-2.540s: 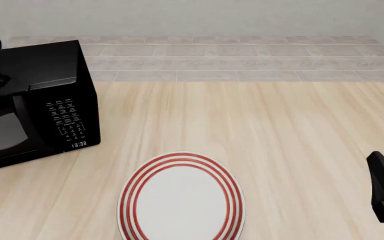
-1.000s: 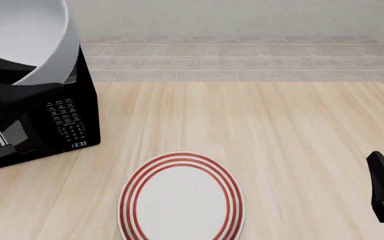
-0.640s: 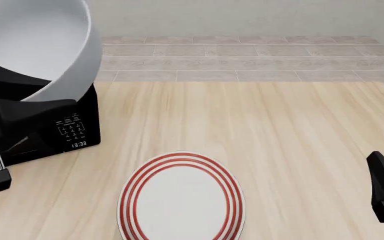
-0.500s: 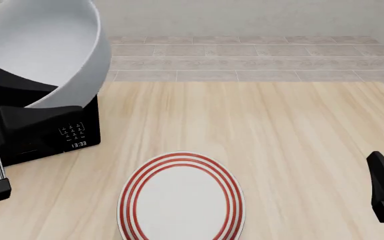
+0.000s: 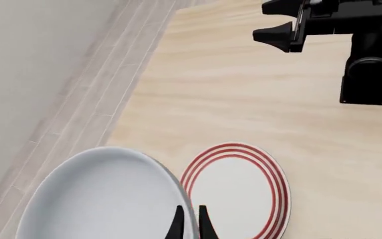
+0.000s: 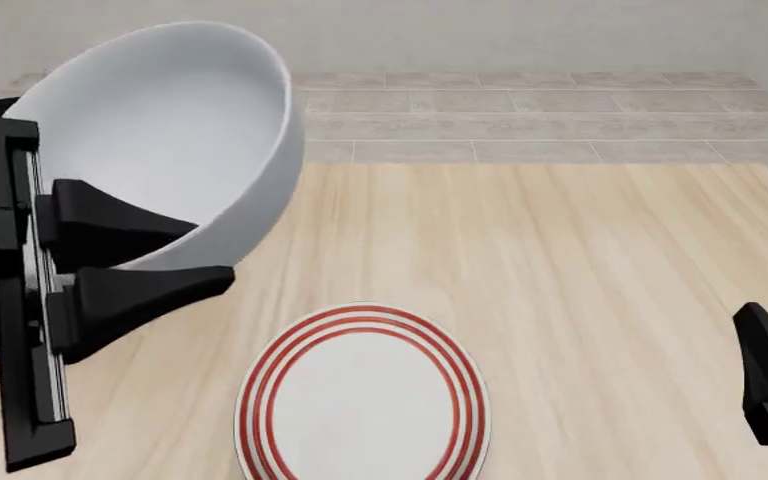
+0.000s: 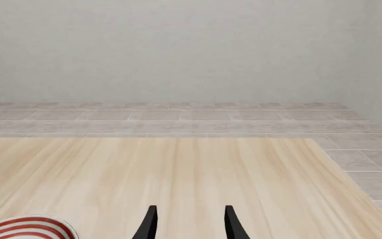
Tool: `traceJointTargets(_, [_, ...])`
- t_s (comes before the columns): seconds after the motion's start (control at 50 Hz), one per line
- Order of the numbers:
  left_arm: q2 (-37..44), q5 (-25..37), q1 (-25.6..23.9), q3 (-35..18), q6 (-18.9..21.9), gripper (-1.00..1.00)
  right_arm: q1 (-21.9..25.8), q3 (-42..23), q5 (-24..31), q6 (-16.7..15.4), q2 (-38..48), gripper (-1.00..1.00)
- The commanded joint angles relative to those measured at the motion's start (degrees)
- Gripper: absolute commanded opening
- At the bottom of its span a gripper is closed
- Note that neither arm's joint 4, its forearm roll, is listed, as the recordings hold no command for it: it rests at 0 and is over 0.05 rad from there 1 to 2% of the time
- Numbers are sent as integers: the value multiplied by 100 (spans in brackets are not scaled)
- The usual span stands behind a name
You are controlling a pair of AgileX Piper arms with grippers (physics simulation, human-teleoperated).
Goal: Pick up the white bowl and put it on the plate.
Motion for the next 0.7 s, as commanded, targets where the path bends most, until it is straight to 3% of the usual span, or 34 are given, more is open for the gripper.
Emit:
traceJointTargets(0.02, [156,-256,-287,107,67,-100,1,0,0,0,1,100])
traceJointTargets(0.3, [418,-594,-535,327,-26,-100,-1,0,-1,0,2,100])
traceJointTargets(0.34, [421,-841,-524,558,0,-100,0,0,0,-1,0,100])
traceJointTargets(0.4, [469,-642,-558,336,-14,-100,1,0,-1,0,2,100])
traceJointTargets(0.7, [650,-917,-663,558,-49,-100,1,0,0,-1,1,100])
